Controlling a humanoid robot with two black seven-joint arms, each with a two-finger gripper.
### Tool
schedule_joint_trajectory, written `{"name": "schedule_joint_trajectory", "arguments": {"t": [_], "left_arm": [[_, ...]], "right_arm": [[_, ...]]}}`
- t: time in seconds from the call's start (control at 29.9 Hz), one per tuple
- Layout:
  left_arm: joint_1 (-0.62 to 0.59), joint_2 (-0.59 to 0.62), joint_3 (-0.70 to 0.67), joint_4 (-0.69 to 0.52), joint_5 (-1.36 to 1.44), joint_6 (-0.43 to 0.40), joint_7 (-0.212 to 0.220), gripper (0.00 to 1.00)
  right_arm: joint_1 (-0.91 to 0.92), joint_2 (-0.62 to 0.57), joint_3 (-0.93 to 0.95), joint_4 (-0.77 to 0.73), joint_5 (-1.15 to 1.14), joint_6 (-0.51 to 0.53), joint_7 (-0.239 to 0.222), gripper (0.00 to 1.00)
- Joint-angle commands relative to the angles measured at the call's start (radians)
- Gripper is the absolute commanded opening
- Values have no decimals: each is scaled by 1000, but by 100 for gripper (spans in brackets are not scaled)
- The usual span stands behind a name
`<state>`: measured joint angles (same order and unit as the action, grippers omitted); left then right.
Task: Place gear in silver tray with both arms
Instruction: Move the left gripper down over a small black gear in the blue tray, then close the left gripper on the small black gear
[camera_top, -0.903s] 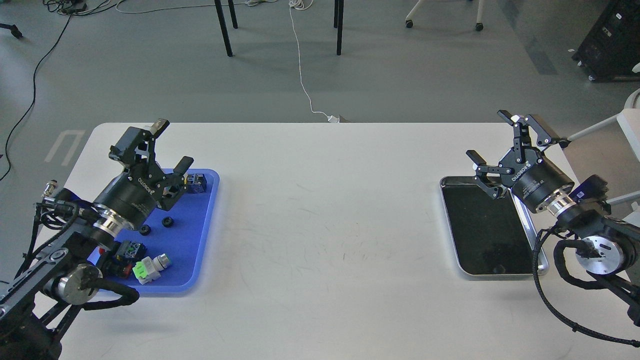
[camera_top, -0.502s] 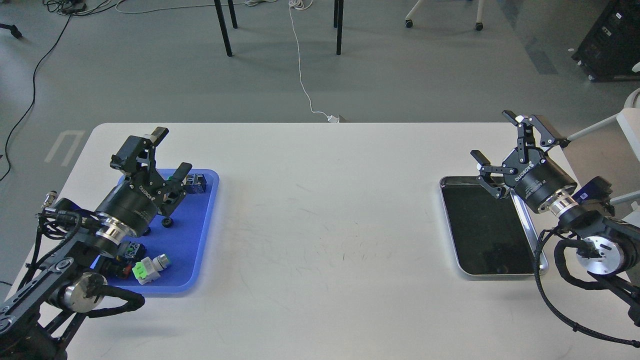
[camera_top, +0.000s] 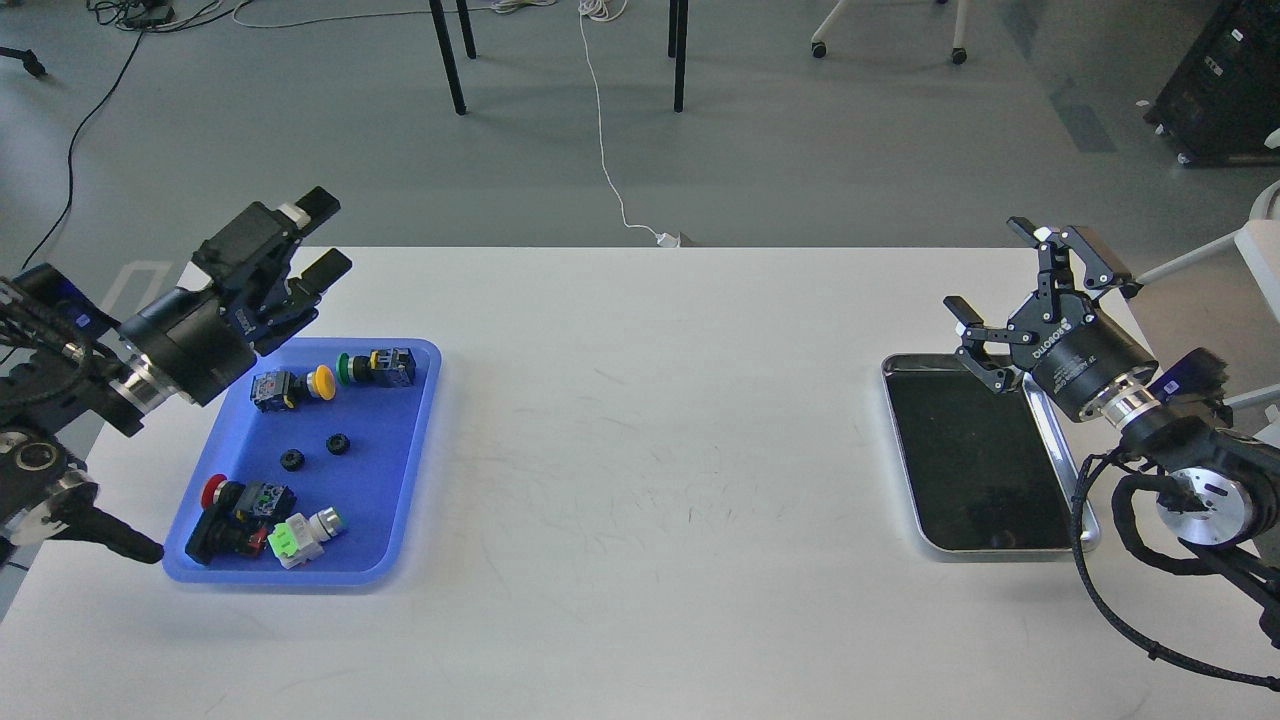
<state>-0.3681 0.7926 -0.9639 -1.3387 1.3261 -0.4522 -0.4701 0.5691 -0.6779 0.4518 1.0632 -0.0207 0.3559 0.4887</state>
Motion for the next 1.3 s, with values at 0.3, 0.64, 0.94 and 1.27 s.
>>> {"name": "schedule_joint_trajectory", "arguments": {"t": [0.3, 0.64, 0.94, 1.27], "left_arm": [[-400, 157, 543, 71, 856, 29, -19, 95], [-514, 71, 780, 191, 856, 40, -19, 76], [-511, 16, 787, 248, 856, 38, -19, 75], [-511, 1, 823, 315, 856, 40, -19, 68]], "right_arm": [[0, -8, -2, 4, -1, 1, 0, 99], [-1, -8, -2, 6, -2, 1, 0, 99], [-1, -8, -2, 4, -2, 1, 0, 99], [-5, -8, -1, 3, -4, 1, 0, 99]]}}
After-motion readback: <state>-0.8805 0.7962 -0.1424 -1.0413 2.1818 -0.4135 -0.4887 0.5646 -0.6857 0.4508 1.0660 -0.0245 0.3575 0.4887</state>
